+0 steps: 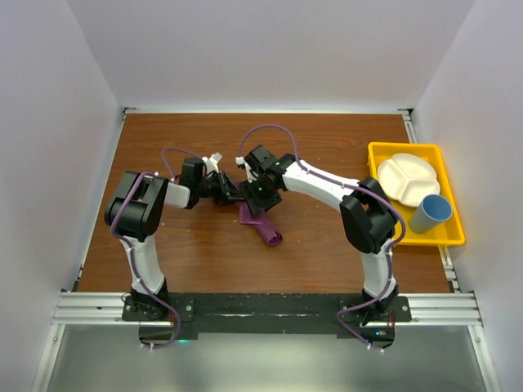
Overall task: Fold the napkin, place the utensils inside, and roll it up
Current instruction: Roll the napkin with the utensil
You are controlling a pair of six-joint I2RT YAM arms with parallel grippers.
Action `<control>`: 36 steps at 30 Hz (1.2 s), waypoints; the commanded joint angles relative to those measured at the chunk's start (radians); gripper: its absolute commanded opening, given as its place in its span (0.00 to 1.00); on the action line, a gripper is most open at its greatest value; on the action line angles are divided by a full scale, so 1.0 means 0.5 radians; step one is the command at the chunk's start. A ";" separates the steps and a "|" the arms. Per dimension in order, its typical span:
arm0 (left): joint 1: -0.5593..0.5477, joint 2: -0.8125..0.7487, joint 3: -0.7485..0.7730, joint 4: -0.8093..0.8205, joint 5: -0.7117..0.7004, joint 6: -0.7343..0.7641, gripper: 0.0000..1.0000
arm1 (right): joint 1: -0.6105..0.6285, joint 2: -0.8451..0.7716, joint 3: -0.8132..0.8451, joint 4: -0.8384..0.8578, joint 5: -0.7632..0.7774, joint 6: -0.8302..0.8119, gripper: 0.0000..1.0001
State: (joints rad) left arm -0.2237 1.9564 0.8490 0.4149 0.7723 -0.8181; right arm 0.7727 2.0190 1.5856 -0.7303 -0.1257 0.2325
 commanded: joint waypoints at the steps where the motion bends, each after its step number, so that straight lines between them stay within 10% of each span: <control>1: 0.018 -0.010 0.035 -0.060 -0.041 0.096 0.11 | 0.016 -0.188 0.056 -0.018 -0.110 -0.008 0.55; 14: 0.049 -0.219 0.106 -0.020 0.035 -0.088 0.19 | 0.013 -0.203 -0.318 0.194 -0.178 0.035 0.23; 36: 0.135 0.033 0.363 -0.428 -0.050 0.268 0.17 | 0.111 -0.519 -0.655 0.286 -0.230 0.204 0.24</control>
State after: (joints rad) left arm -0.1600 1.9659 0.9730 0.2527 0.7723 -0.7597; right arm 0.7967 1.7790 1.3216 -0.6277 -0.2161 0.2932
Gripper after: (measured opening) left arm 0.176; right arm 0.259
